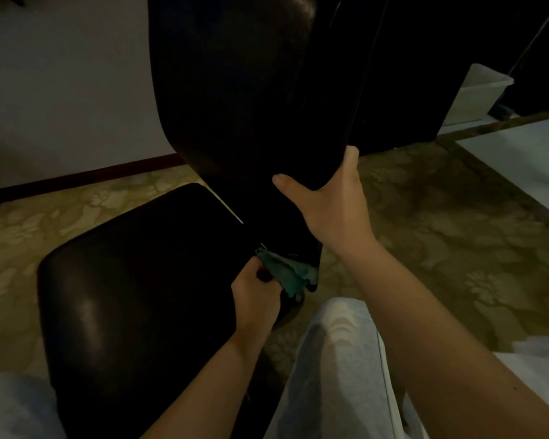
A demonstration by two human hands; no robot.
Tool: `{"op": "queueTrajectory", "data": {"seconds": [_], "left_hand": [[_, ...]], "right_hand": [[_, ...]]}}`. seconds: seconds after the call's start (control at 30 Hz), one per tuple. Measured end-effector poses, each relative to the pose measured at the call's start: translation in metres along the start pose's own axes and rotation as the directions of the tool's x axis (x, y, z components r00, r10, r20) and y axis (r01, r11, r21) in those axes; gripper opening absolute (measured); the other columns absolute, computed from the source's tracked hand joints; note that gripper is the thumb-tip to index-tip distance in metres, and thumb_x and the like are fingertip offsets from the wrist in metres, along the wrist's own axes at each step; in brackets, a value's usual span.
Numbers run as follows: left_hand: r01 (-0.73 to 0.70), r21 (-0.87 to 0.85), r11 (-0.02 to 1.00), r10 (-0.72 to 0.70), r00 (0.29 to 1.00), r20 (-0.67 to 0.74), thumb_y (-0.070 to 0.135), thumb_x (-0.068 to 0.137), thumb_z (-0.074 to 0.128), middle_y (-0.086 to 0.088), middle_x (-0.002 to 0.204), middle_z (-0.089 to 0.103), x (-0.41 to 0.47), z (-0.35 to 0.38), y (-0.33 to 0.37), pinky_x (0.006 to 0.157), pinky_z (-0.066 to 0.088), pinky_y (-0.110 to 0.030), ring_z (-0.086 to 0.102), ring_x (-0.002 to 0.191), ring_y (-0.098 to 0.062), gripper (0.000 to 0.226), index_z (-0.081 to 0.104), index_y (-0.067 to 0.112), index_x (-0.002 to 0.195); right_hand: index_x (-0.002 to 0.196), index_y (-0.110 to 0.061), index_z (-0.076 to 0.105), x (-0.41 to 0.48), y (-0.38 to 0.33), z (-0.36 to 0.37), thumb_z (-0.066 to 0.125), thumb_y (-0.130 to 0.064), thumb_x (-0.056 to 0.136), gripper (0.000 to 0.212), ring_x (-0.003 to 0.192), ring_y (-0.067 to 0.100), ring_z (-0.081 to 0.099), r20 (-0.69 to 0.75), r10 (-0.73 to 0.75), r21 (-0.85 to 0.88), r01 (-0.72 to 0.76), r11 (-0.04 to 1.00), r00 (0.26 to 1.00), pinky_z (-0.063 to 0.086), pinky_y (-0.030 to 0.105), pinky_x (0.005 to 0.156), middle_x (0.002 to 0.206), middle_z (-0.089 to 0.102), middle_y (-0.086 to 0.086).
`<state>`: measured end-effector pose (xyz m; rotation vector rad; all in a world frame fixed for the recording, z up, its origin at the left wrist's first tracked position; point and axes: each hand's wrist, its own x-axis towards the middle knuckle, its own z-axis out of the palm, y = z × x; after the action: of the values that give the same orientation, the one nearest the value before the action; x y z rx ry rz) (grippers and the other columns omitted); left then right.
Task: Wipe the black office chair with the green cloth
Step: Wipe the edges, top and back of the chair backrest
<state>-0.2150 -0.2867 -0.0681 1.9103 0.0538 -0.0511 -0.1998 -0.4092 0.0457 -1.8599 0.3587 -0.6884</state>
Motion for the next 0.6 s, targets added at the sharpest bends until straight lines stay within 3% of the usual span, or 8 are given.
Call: {"op": "queueTrajectory", "data": {"seconds": [0.1,0.2,0.33,0.4,0.47,0.6], "left_hand": [[0.000,-0.111,0.994,-0.002,1.000,-0.018,0.004,0.091,0.065,0.003,0.077,0.065,-0.010,0.006,0.007,0.056,0.044,-0.011,0.059,0.065,0.000,0.012,0.062,0.009,0.081],[0.096,-0.088,0.991,-0.105,0.988,-0.112,0.006,0.091,0.060,-0.005,0.072,0.060,-0.005,0.023,0.011,0.057,0.040,-0.025,0.054,0.063,-0.012,0.012,0.057,0.005,0.080],[0.273,-0.104,0.956,-0.287,0.945,-0.159,0.003,0.093,0.058,0.001,0.071,0.053,0.000,0.047,0.003,0.065,0.045,-0.036,0.050,0.066,-0.017,0.028,0.048,0.018,0.072],[0.293,-0.103,0.951,-0.306,0.940,-0.152,0.002,0.094,0.056,0.002,0.072,0.052,0.001,0.052,0.001,0.070,0.048,-0.041,0.050,0.069,-0.020,0.031,0.046,0.021,0.072],[0.281,-0.094,0.955,-0.291,0.948,-0.126,0.003,0.094,0.057,0.001,0.074,0.054,0.002,0.048,0.000,0.067,0.047,-0.038,0.051,0.068,-0.020,0.025,0.050,0.018,0.077],[0.179,-0.136,0.974,-0.198,0.970,-0.139,0.004,0.091,0.061,-0.007,0.070,0.058,0.004,0.018,-0.002,0.048,0.040,-0.028,0.052,0.057,-0.017,0.016,0.055,0.010,0.078]], "right_hand": [[0.114,-0.022,0.038,0.000,0.001,0.002,0.077,-0.059,0.059,0.077,0.101,0.011,0.059,-0.014,-0.004,0.003,0.004,1.000,1.000,0.057,0.036,0.078,0.114,0.055,-0.003],[0.114,-0.022,0.038,0.001,0.001,0.001,0.077,-0.058,0.059,0.077,0.102,0.011,0.060,-0.004,0.007,0.026,-0.007,1.000,1.000,0.058,0.036,0.078,0.114,0.056,-0.002],[0.115,-0.020,0.038,0.002,0.002,-0.002,0.076,-0.061,0.056,0.081,0.100,0.011,0.061,0.022,0.009,0.044,-0.010,0.999,1.000,0.058,0.036,0.077,0.114,0.057,-0.001],[0.115,-0.020,0.039,0.003,0.001,-0.003,0.075,-0.063,0.055,0.082,0.100,0.010,0.061,0.029,0.008,0.045,-0.010,0.999,1.000,0.058,0.036,0.077,0.114,0.057,-0.002],[0.116,-0.020,0.039,0.003,0.001,-0.004,0.075,-0.062,0.056,0.081,0.101,0.008,0.061,0.037,0.011,0.036,-0.012,0.999,0.999,0.058,0.035,0.077,0.114,0.057,-0.003],[0.114,-0.022,0.039,0.002,0.002,-0.001,0.081,-0.054,0.062,0.074,0.100,0.009,0.061,0.013,0.007,0.023,-0.007,1.000,1.000,0.058,0.034,0.078,0.114,0.057,-0.003]]}}
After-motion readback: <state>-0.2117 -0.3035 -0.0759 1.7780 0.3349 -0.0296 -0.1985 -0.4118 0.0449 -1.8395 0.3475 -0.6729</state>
